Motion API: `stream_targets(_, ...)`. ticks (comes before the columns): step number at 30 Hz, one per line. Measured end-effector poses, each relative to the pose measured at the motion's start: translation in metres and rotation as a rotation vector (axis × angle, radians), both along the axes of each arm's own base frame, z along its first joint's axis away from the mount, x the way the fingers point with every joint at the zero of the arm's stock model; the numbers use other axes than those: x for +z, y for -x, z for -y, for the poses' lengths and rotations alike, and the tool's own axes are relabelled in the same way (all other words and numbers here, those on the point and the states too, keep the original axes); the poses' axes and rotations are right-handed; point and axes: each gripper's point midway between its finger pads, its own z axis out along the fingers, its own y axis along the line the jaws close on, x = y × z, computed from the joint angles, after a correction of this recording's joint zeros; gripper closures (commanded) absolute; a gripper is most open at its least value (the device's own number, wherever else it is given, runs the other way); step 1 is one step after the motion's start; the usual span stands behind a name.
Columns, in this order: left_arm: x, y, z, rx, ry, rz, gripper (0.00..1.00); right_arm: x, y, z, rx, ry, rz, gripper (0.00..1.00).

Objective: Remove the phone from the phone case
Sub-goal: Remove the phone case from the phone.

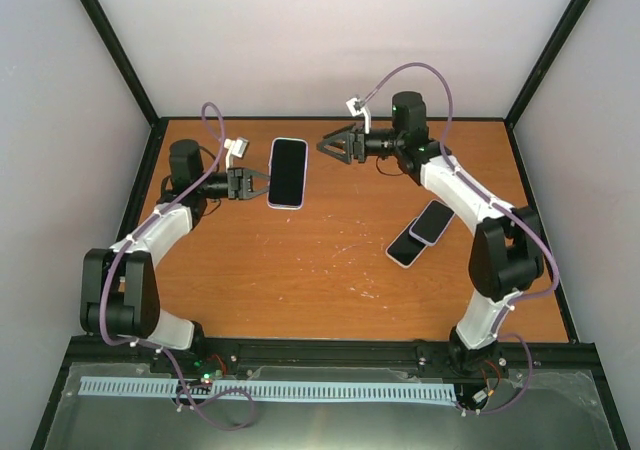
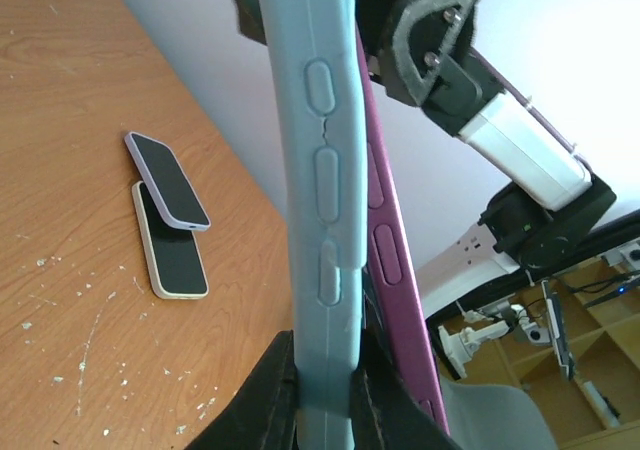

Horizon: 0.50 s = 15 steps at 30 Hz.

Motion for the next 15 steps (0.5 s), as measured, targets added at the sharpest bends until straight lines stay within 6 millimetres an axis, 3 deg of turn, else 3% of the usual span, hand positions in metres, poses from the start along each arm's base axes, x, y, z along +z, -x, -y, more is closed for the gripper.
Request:
stream_targets(8, -0.012, -0.009, -0.002, 0.016, 0.004, -0.135, 0.99, 0.027, 0.023, 0.016, -0.156, 0.159, 0.387, 0.36)
stream_targets(11, -0.015, -0.011, -0.004, 0.025, 0.005, -0.171, 0.99, 0.034, 0.040, 0.010, -0.180, 0.216, 0.541, 0.38)
stream_targets(15, -0.018, -0.014, -0.006, 0.042, 0.006, -0.225, 0.99, 0.023, 0.063, -0.008, -0.182, 0.309, 0.721, 0.40)
